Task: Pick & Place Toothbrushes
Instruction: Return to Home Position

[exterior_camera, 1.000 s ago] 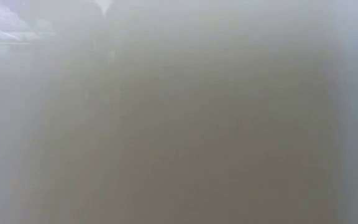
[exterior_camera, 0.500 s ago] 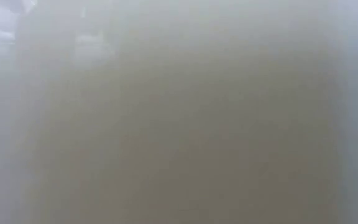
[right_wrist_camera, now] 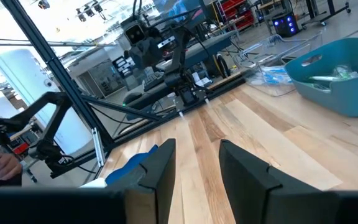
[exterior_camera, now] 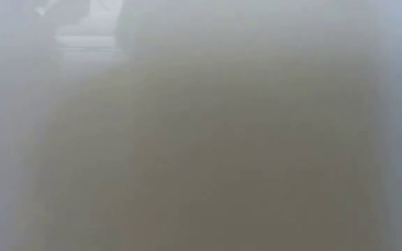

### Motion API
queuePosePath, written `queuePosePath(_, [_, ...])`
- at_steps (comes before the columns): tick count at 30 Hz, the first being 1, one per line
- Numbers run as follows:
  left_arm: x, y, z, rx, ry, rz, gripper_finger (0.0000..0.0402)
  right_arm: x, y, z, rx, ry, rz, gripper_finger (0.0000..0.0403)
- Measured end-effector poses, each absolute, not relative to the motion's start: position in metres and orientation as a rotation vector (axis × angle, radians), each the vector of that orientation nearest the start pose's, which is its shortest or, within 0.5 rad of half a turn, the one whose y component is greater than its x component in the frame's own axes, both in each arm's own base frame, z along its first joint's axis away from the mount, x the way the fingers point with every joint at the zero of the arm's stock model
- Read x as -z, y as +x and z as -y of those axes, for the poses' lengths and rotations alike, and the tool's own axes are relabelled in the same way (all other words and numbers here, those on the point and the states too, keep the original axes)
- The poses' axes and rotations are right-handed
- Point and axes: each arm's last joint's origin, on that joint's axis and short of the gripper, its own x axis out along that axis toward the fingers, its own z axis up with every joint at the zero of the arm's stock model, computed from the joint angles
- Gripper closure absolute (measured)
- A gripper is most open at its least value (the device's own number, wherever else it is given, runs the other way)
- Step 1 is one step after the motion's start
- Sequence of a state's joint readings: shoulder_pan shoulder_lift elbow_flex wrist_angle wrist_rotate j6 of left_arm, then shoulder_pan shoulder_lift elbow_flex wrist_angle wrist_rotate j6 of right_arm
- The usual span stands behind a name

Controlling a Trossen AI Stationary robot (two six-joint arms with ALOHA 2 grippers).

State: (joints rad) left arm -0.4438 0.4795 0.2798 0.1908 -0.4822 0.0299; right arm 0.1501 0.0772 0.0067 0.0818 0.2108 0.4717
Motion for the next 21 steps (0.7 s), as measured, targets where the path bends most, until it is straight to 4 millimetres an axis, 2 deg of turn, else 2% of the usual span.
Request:
queuePosePath(8, [-0.224, 0.107, 0.032, -0.074, 0.027, -0.003, 0.0402, -0.167, 0.101, -0.009, 0.057, 0.473, 0.025, 0.0285])
queuePosePath(21, [-0.192, 0.105, 0.014, -0.223, 0.059, -0.032, 0.0402, -0.167, 0.101, -0.009, 0.057, 0.473, 0.025, 0.0285])
